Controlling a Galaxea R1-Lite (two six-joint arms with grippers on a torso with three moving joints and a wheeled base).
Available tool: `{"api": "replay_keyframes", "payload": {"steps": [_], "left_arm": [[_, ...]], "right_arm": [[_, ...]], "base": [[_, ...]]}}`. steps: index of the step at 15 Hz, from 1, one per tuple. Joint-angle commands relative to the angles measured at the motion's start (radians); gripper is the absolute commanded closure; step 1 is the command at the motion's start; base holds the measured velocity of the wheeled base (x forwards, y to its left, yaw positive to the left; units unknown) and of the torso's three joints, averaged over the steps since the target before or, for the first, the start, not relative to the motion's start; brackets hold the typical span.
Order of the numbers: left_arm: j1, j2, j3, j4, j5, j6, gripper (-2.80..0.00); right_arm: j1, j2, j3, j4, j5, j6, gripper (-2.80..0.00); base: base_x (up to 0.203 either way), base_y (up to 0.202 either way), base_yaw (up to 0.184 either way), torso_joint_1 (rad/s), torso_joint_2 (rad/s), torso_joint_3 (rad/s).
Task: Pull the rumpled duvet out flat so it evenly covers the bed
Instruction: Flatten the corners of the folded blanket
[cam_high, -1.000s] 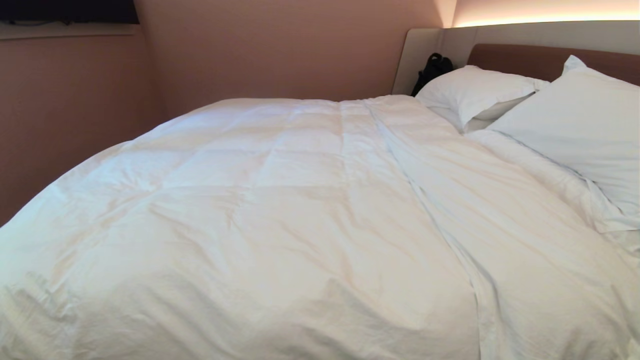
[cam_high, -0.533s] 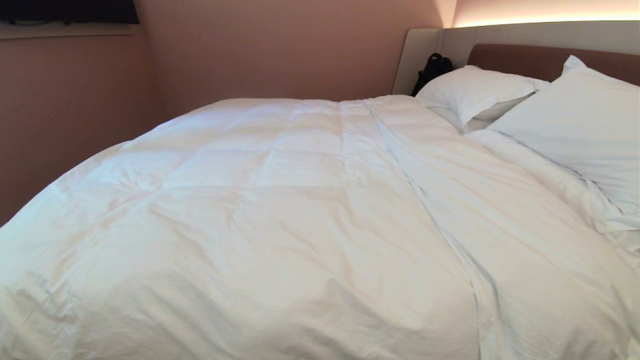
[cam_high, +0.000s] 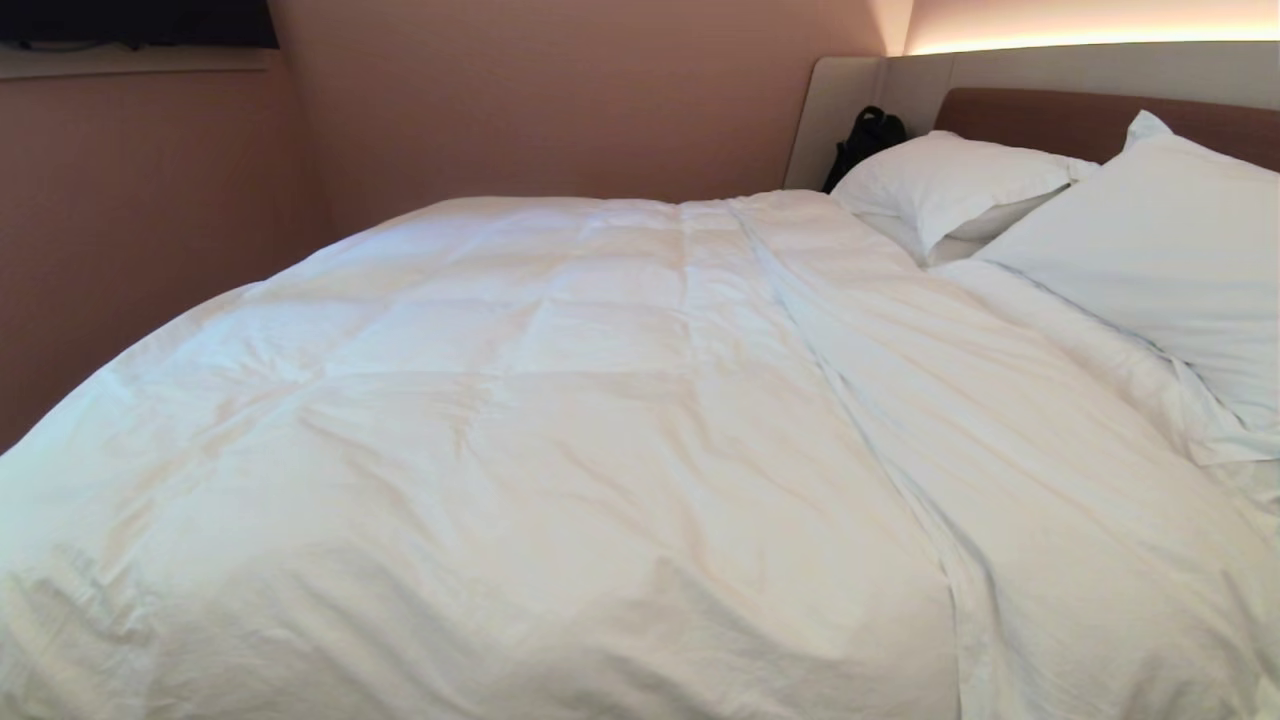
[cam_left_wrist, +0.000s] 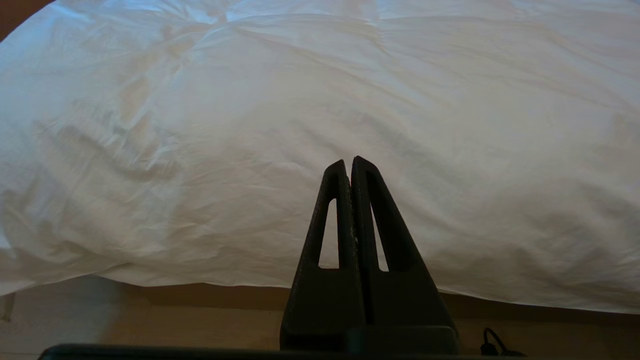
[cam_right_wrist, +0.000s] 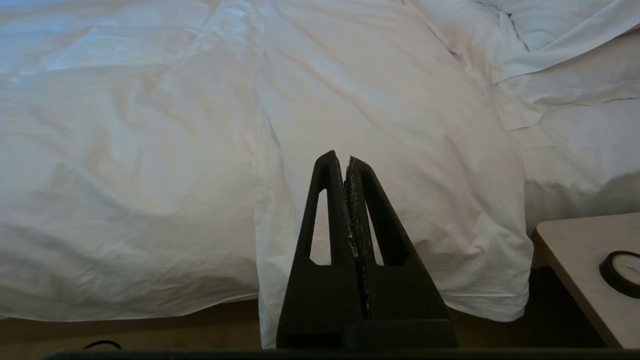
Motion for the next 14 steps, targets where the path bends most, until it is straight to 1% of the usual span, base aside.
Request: {"api": "replay_keyframes", "payload": {"steps": [1, 5, 8, 9, 11, 12, 14], "left_arm": [[0.0, 0.0, 0.0, 0.0, 0.0, -0.001, 0.0], [0.0, 0.0, 0.0, -0.001, 0.0, -0.001, 0.0], [0.0, 0.0, 0.0, 0.0, 0.0, -0.001, 0.0], [0.0, 0.0, 0.0, 0.0, 0.0, -0.001, 0.0], [0.0, 0.0, 0.0, 0.0, 0.0, -0.001, 0.0], [0.0, 0.0, 0.0, -0.001, -0.001, -0.001, 0.0], [0.0, 0.0, 0.0, -0.002, 0.0, -0.001, 0.0]], "right_arm": [[0.001, -0.001, 0.006, 0.002, -0.001, -0.001, 0.0], [0.0, -0.001, 0.014, 0.0, -0.006, -0.008, 0.0], [0.0, -0.001, 0.014, -0.003, -0.007, -0.044, 0.0], [0.0, -0.001, 0.014, -0.003, -0.007, -0.044, 0.0], [0.0, -0.001, 0.031, -0.079, -0.007, -0.057, 0.0], [0.0, -0.001, 0.034, -0.086, -0.007, -0.061, 0.0], [0.0, -0.001, 0.071, -0.167, -0.008, -0.092, 0.0]], "base": [[0.0, 0.0, 0.0, 0.0, 0.0, 0.0], [0.0, 0.0, 0.0, 0.0, 0.0, 0.0], [0.0, 0.0, 0.0, 0.0, 0.0, 0.0], [0.0, 0.0, 0.0, 0.0, 0.0, 0.0], [0.0, 0.0, 0.0, 0.0, 0.0, 0.0], [0.0, 0.0, 0.0, 0.0, 0.0, 0.0], [0.0, 0.0, 0.0, 0.0, 0.0, 0.0]]}}
